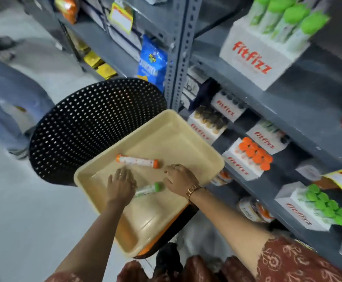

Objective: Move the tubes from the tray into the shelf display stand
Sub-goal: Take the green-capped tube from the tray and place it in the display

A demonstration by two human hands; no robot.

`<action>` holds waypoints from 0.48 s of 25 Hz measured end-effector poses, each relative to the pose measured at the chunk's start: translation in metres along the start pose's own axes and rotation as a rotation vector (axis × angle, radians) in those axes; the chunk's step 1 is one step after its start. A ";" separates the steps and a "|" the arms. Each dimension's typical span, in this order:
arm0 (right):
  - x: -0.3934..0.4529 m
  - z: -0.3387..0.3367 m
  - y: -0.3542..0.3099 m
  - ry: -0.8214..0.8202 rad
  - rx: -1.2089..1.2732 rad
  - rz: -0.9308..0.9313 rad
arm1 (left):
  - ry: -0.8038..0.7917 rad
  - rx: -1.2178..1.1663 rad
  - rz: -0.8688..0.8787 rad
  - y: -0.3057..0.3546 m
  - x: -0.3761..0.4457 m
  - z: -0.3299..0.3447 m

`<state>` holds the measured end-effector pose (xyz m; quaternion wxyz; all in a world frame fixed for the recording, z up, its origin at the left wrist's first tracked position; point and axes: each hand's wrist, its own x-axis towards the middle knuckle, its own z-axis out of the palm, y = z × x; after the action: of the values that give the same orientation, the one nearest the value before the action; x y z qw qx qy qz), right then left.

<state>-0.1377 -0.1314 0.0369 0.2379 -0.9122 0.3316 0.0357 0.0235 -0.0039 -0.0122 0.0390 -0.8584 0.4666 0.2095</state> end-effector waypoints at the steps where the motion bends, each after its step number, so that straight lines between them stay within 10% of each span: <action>1: 0.001 0.008 -0.001 -0.138 -0.022 -0.003 | -0.034 -0.014 -0.027 -0.005 0.002 0.005; 12: 0.020 0.058 -0.023 -0.377 -0.054 0.028 | -0.320 -0.091 -0.059 -0.025 0.019 0.019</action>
<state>-0.1023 -0.1006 -0.0096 0.2708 -0.8908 0.2927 0.2180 0.0466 -0.0002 -0.0403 0.0800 -0.8283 0.4190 0.3632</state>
